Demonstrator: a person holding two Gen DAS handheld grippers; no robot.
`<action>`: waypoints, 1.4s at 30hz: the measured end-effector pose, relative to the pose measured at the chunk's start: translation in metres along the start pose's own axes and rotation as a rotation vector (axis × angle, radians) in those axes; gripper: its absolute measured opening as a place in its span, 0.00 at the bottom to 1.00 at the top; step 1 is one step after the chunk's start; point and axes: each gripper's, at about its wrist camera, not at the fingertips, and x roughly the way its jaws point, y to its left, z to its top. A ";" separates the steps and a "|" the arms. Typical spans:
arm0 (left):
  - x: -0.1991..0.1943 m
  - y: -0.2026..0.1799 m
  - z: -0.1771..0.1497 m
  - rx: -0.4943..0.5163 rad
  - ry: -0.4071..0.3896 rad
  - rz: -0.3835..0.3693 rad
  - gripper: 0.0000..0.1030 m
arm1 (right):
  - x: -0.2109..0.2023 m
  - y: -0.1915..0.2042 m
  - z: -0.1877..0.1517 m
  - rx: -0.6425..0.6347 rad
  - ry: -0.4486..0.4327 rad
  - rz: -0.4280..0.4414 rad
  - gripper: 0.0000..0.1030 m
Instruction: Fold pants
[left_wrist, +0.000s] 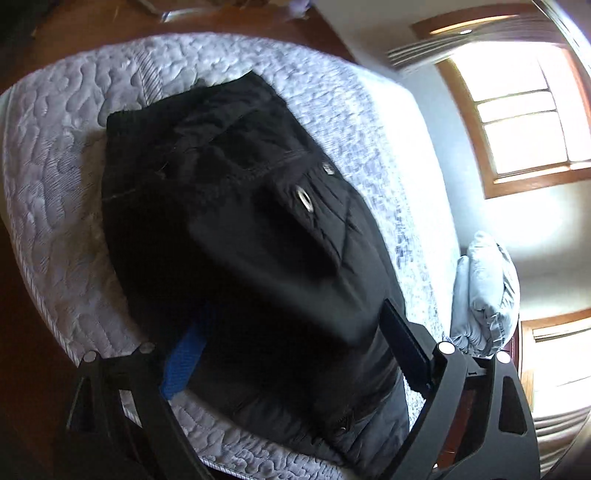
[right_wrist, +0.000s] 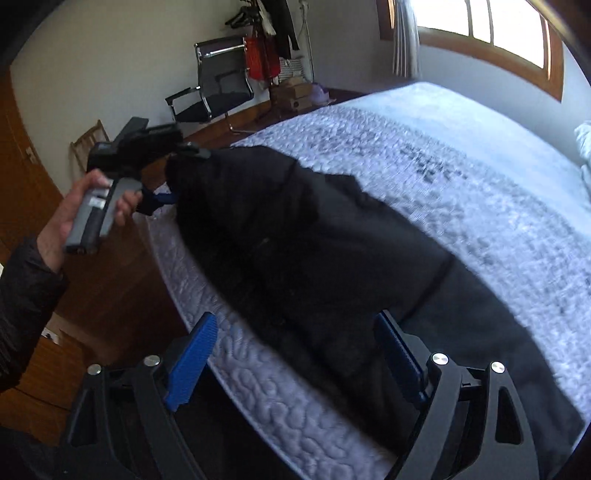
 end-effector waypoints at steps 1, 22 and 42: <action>0.004 0.002 0.005 -0.031 0.027 0.011 0.87 | 0.005 0.002 -0.003 0.000 0.015 0.000 0.85; -0.046 0.003 -0.062 0.185 -0.163 -0.228 0.04 | -0.002 -0.065 -0.026 0.204 0.015 -0.121 0.85; -0.003 0.038 -0.032 0.216 -0.130 0.018 0.14 | -0.018 -0.105 -0.045 0.285 0.019 -0.178 0.85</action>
